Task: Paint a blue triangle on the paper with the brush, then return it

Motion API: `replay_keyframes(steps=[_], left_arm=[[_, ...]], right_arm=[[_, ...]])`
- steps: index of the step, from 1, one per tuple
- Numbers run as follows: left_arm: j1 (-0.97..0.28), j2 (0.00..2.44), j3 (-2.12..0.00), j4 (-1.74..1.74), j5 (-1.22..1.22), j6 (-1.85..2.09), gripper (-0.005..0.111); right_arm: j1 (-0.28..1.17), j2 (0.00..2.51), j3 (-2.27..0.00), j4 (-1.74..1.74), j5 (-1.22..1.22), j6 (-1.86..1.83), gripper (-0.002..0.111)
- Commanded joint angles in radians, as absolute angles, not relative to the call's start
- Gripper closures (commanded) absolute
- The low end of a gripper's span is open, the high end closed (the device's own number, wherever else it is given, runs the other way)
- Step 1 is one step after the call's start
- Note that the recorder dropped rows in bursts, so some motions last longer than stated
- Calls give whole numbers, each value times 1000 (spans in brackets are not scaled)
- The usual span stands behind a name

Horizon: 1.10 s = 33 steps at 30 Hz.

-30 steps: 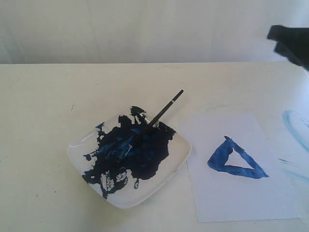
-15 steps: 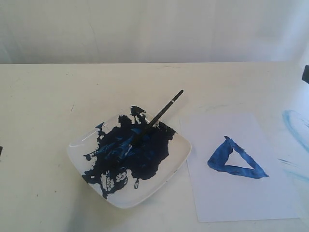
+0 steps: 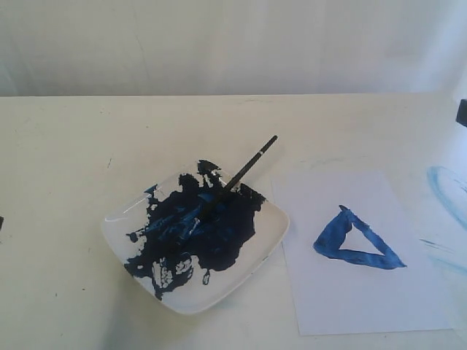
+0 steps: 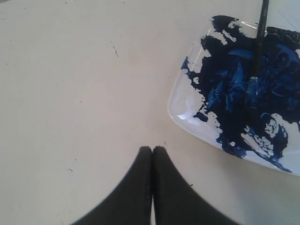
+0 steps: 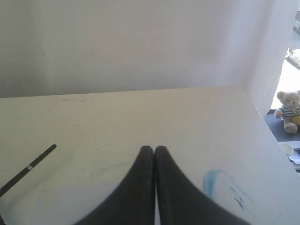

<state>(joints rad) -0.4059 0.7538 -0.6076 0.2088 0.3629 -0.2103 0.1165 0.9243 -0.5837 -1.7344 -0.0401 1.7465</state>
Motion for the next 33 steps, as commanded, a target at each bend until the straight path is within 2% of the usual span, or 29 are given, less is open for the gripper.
replay_keyframes(steps=[1, 7, 10, 18, 27, 33], left_arm=[[-317, 636, -555, 195, 348, -220, 107], [-53, 315, -467, 214, 343, -220, 107], [12, 196, -427, 219, 343, -220, 107], [23, 0, -359, 153, 369, -213, 107], [29, 0, -237, -121, 367, -213, 107], [29, 0, -125, -125, 299, -150, 107]], right_arm=[[113, 920, -579, -1744, -20, 1740, 108], [113, 920, -579, -1744, -23, 1740, 108], [113, 920, -579, -1744, -23, 1740, 108], [113, 920, -579, -1744, -23, 1740, 108], [113, 920, -579, -1744, -24, 1740, 108], [113, 920, -579, -1744, -24, 1740, 108]])
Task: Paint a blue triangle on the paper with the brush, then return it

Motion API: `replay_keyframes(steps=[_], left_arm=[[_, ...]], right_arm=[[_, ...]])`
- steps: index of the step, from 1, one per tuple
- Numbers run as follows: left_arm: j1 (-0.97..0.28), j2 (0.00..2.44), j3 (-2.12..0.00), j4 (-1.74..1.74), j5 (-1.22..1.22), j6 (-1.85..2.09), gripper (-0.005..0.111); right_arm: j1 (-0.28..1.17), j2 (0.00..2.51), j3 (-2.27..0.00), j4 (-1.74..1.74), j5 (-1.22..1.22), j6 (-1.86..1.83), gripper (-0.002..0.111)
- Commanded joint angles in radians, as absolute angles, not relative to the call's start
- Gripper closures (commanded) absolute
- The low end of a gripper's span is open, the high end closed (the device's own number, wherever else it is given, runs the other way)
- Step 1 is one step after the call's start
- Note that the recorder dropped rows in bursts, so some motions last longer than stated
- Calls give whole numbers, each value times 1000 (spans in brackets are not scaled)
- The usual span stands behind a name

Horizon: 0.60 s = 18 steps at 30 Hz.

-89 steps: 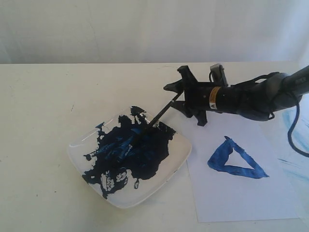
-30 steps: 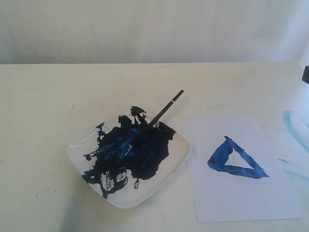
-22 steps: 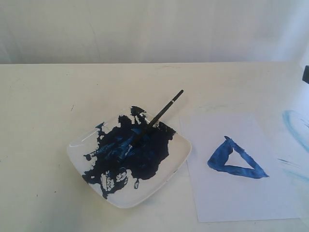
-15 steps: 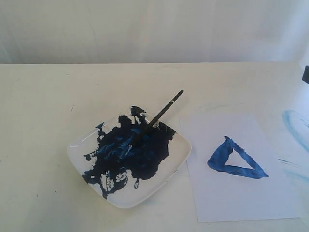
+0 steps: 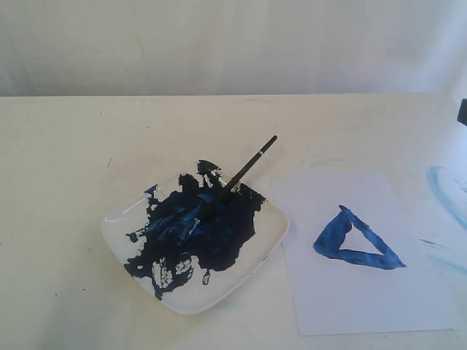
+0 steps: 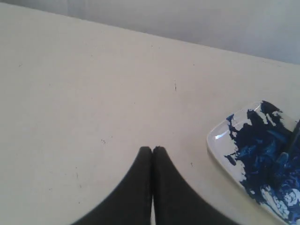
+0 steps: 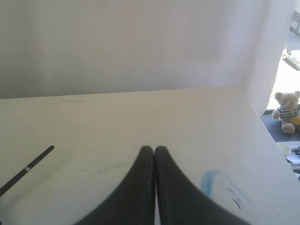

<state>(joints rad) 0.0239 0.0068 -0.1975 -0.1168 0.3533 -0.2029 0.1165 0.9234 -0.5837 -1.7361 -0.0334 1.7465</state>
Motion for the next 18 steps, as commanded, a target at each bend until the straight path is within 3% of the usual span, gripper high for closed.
replay_keyframes(steps=[1, 4, 18], left_arm=[[29, 0, -90, -125, 283, -124, 107], [29, 0, 0, -125, 253, -105, 107], [29, 0, 0, -88, 262, -43, 107]], right_arm=[[113, 920, -579, -1744, -24, 1740, 108], [113, 920, -579, -1744, -26, 1740, 108], [113, 919, -579, -1744, -26, 1740, 108]])
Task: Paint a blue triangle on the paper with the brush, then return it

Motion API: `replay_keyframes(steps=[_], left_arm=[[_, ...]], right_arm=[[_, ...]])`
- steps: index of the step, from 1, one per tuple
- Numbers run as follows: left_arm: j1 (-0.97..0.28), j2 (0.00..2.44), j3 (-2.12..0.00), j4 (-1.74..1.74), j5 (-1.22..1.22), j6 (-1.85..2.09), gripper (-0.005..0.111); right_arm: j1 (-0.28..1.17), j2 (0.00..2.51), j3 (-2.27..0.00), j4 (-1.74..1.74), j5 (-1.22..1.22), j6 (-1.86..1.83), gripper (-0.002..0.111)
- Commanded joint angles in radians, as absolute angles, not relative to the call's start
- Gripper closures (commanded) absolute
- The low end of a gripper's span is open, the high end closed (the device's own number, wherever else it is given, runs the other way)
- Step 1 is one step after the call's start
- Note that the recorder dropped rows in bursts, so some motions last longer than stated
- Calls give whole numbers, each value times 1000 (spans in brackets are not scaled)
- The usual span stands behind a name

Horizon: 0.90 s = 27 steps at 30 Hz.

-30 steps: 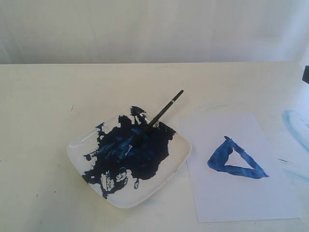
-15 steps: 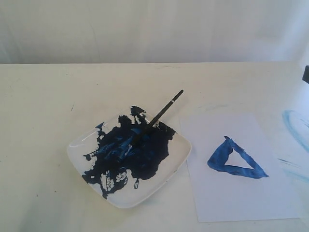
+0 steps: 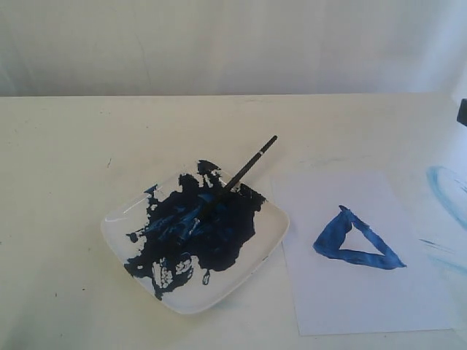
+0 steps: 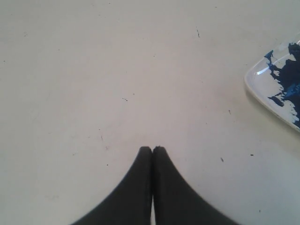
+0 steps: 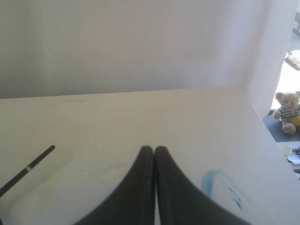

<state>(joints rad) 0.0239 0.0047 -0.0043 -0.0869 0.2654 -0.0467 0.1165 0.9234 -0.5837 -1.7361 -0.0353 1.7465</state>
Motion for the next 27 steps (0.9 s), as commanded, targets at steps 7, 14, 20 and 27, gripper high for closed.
replay_keyframes(steps=[7, 14, 20, 27], left_arm=[[29, 0, 0, -88, 253, -43, 107], [29, 0, 0, -88, 253, -43, 107], [29, 0, 0, -88, 253, -43, 107], [29, 0, 0, -88, 253, -43, 107]], right_arm=[[113, 919, -579, -1744, -26, 1740, 108], [125, 741, -579, -1744, -41, 1740, 108], [125, 380, -579, -1744, -41, 1740, 108], [125, 200, -579, -1744, -45, 1740, 108]])
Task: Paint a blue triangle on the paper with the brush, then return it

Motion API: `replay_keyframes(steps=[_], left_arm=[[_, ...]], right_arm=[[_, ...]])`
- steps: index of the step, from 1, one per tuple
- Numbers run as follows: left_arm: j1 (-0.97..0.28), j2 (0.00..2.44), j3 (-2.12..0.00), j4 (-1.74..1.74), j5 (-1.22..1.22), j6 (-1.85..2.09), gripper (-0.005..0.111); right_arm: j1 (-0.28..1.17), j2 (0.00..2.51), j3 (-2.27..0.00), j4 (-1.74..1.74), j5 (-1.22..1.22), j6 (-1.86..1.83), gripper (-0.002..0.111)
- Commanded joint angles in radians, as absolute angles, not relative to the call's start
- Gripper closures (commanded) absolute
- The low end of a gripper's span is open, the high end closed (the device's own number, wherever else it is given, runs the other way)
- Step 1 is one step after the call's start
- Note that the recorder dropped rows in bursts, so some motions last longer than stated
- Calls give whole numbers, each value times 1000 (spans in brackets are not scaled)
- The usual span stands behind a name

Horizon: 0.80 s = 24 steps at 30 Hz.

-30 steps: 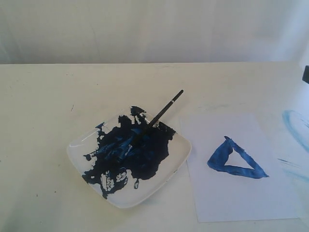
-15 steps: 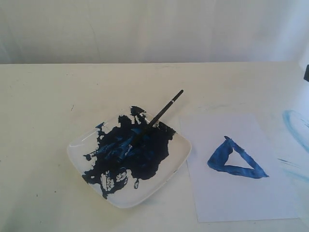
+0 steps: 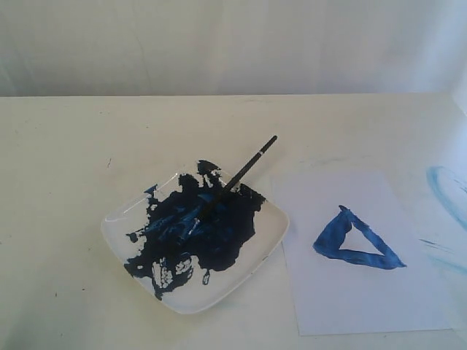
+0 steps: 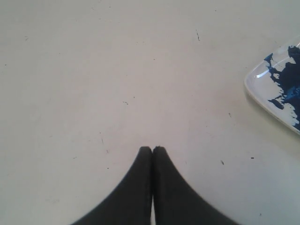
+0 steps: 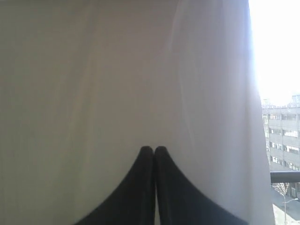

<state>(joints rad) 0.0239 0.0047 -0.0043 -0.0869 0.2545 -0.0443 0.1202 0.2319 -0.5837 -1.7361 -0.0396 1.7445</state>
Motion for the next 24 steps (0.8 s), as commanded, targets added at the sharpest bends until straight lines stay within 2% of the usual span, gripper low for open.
replay_keyframes(steps=[1, 4, 5, 11, 17, 19, 22, 24], left_arm=[[29, 0, 0, -88, 253, -43, 107], [29, 0, 0, -88, 253, -43, 107], [29, 0, 0, -88, 253, -43, 107], [29, 0, 0, -88, 253, -43, 107], [29, 0, 0, -88, 253, -43, 107], [29, 0, 0, -88, 253, -43, 107], [29, 0, 0, -88, 253, -43, 107], [29, 0, 0, -88, 253, -43, 107]], right_arm=[[125, 200, -579, -1744, -45, 1740, 108], [125, 202, -575, -1744, -48, 1740, 108], [125, 202, -566, -1643, -43, 1740, 108], [129, 196, -502, -655, 19, 1652, 108], [129, 196, -478, -323, 7, 1726, 108], [129, 194, -474, -315, -28, 1751, 108], [129, 191, -433, -293, -118, 1463, 108], [129, 191, -389, -154, -104, 952, 108]])
